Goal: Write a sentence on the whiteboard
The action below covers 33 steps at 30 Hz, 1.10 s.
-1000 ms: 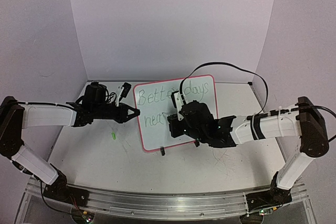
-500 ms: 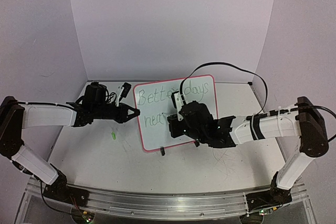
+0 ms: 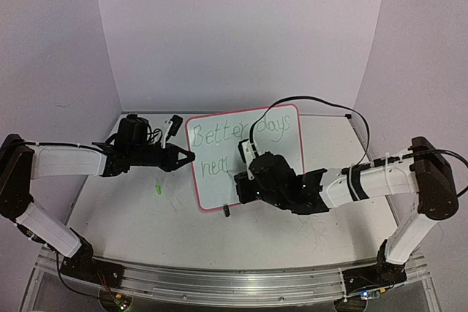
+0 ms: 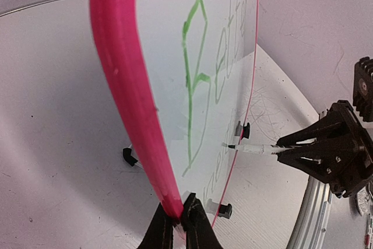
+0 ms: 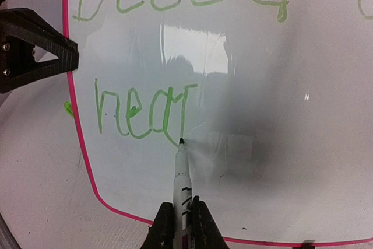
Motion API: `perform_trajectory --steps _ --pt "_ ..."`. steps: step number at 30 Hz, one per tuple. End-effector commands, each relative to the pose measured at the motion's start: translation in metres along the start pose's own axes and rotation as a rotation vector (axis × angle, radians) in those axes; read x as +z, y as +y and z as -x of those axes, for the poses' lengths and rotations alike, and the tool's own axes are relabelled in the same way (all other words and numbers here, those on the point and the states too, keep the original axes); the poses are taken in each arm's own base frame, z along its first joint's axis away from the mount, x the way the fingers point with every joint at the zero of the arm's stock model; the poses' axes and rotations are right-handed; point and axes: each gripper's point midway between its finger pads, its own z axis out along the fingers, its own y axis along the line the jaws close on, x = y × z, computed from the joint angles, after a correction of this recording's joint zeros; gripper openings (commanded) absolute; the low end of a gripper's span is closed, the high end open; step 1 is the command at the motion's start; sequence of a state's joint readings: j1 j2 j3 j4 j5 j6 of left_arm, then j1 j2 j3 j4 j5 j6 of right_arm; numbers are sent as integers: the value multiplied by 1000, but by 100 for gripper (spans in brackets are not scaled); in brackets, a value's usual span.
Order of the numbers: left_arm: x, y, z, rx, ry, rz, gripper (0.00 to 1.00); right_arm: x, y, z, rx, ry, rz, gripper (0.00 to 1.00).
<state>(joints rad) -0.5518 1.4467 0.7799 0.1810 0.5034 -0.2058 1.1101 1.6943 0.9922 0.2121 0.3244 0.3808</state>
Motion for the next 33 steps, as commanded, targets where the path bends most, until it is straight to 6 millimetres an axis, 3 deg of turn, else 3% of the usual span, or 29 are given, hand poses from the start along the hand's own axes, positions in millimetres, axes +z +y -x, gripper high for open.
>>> perform_trajectory --steps 1,17,33 --pt "2 15 -1 69 19 92 0 -4 1 -1 27 -4 -6 0" --pt "1 14 -1 69 18 92 0 6 4 24 7 -65 -35 0" --pt "1 14 -2 70 20 94 0 6 -18 42 33 -110 -109 0"
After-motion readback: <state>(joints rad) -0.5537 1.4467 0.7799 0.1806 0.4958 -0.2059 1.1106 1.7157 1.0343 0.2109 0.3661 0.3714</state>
